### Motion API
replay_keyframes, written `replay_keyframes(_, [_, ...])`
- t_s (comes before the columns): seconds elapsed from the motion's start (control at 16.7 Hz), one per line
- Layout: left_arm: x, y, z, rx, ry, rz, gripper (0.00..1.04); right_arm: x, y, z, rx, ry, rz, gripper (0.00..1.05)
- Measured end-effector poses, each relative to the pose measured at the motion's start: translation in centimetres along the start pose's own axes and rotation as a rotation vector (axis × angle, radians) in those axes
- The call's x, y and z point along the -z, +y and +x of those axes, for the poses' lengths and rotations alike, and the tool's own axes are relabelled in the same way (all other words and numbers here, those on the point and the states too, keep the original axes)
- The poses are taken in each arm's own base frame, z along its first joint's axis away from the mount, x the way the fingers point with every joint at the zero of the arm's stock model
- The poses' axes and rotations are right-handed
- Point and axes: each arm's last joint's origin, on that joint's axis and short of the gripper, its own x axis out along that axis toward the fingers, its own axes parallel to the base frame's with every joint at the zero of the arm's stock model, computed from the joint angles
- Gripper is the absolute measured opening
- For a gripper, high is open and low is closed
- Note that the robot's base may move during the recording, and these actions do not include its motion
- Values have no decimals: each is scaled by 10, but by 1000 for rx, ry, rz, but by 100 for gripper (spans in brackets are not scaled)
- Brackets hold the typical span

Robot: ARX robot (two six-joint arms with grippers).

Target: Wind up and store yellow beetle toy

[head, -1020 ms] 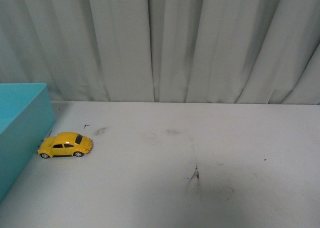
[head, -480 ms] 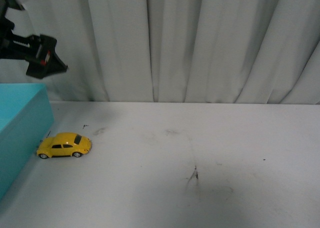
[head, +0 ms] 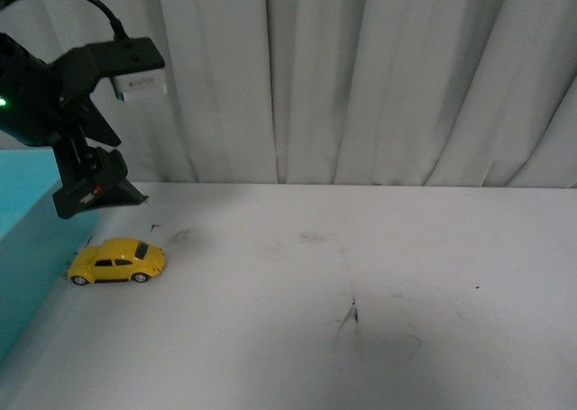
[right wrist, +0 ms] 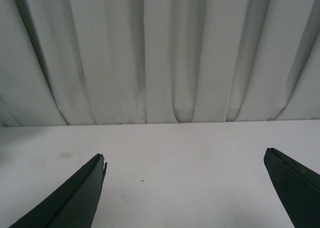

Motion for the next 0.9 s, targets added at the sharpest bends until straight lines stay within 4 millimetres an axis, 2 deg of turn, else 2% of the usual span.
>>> replay_keyframes(0.18, [-3,-5,8,49,26,61,98,0,0,0,0,0,0,98])
replay_keyframes(0.36, [-4,-14,32,131,102,184,98,0,0,0,0,0,0,98])
replay_keyframes(0.9, [11,-6,80,205,277,371,98,0,0,0,0,0,0,98])
